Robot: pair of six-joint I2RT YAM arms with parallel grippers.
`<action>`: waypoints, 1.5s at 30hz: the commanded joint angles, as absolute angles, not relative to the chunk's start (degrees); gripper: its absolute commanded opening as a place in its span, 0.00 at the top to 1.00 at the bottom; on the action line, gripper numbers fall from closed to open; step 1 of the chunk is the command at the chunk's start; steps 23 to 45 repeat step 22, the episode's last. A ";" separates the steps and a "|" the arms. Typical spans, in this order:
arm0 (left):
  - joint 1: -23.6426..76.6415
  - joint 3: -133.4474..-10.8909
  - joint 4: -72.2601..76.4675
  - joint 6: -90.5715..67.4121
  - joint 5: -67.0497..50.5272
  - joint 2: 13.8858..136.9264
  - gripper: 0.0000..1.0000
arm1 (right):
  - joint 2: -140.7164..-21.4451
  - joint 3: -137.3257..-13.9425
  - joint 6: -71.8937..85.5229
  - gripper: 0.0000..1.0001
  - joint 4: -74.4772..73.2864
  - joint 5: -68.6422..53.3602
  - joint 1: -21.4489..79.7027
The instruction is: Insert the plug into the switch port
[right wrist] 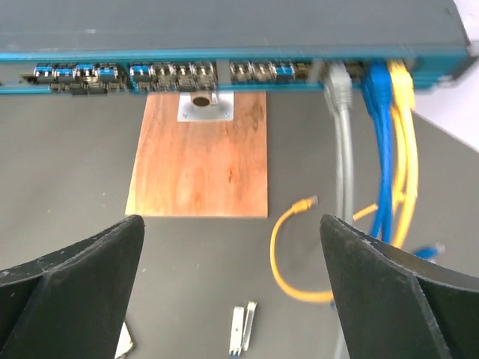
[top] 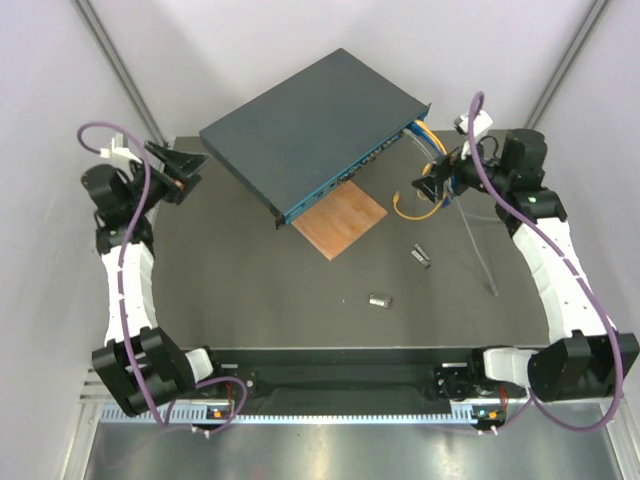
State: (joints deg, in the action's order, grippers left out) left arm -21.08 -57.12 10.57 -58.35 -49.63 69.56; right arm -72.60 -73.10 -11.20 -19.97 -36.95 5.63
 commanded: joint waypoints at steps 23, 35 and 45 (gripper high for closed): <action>-22.68 -64.42 -52.65 15.91 -31.65 59.23 0.01 | -60.91 -59.86 -20.04 0.00 -39.39 -29.53 -2.46; -22.68 -64.42 -52.65 15.91 -31.65 59.23 0.01 | -60.91 -59.86 -20.04 0.00 -39.39 -29.53 -2.46; -22.68 -64.42 -52.65 15.91 -31.65 59.23 0.01 | -60.91 -59.86 -20.04 0.00 -39.39 -29.53 -2.46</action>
